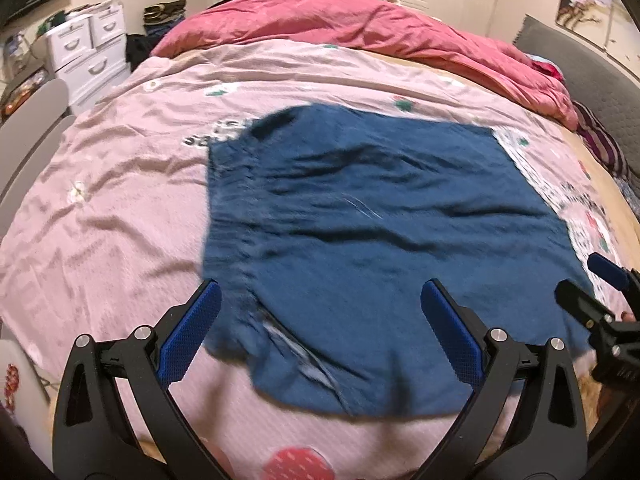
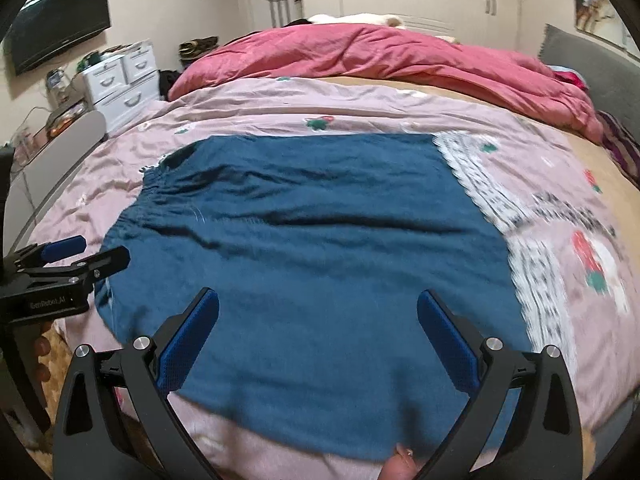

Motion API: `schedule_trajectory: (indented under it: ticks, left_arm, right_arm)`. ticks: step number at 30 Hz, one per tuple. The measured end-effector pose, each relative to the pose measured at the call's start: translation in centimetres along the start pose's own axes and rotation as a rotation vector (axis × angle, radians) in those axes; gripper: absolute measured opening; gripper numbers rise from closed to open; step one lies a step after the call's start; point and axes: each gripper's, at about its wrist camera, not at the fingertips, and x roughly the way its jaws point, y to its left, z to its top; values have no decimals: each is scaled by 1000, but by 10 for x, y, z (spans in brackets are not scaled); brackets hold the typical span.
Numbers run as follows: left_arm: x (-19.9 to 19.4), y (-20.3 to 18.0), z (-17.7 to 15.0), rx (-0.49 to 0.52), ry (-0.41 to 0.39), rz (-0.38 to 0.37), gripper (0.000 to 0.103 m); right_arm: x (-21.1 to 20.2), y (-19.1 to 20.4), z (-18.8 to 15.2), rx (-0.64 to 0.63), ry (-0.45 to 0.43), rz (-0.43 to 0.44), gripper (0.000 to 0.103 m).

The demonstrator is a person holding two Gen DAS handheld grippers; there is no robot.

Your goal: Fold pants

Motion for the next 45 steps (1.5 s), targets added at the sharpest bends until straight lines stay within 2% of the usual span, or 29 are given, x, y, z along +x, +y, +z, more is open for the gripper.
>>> schedule_trajectory:
  ticks: [1,6,11,16,19,23,24,25,27,33,34,35,37,40,42,43,44,45]
  left_arm:
    - [2,6,5,-9,-3,8,94]
    - [19,52,39,-62,-15,51,94]
    - [42,89,70,-101,-28,17,94]
    - [74,95,87,-55,1,-24,92]
    - [92,99,96,-45,25,-54,80]
    - [118,104,104,-52,56,-82,63]
    - [124,107,106,-63,62,-88,54]
    - [131,110,106,-79,76,-96,38]
    - [138,112,105,-91,94,-106,35]
    - [124,114,97,-83,21,-122,30]
    - [120,114,96,-83,11,-126,29]
    - [114,113,95,-77,-8,-129,29]
    - [101,108,96,-60,-51,-131,28]
    - [82,100,95,-15,-102,-123,28]
    - [77,96,95,8,-117,-116,28]
    - [75,95,94,15,-120,-112,28]
    - [75,93,94,25,-119,-105,28]
    - [76,92,94,29,-120,-95,28]
  right_arm:
    - [8,-1,10,0,7,33,99]
    - [39,3,46,-60,36,83,99]
    - [75,15,82,-158,58,92,99]
    - [113,29,114,-248,93,108,99]
    - [137,34,132,-293,109,127,99]
    - [170,36,149,-320,136,109,99]
    - [177,36,152,-323,149,107,99]
    - [185,36,156,-323,163,125,99]
    - [196,38,163,-330,170,151,99]
    - [226,62,187,-466,190,181,97]
    - [229,67,189,-498,198,192,90]
    - [231,69,190,-519,204,201,75]
    - [239,77,193,-578,240,226,68]
    - [243,87,193,-665,259,247,68]
    - [244,93,189,-710,265,258,51]
    - [244,95,186,-713,289,317,26]
    - [243,96,184,-709,297,349,15]
    - [239,97,181,-716,282,349,14]
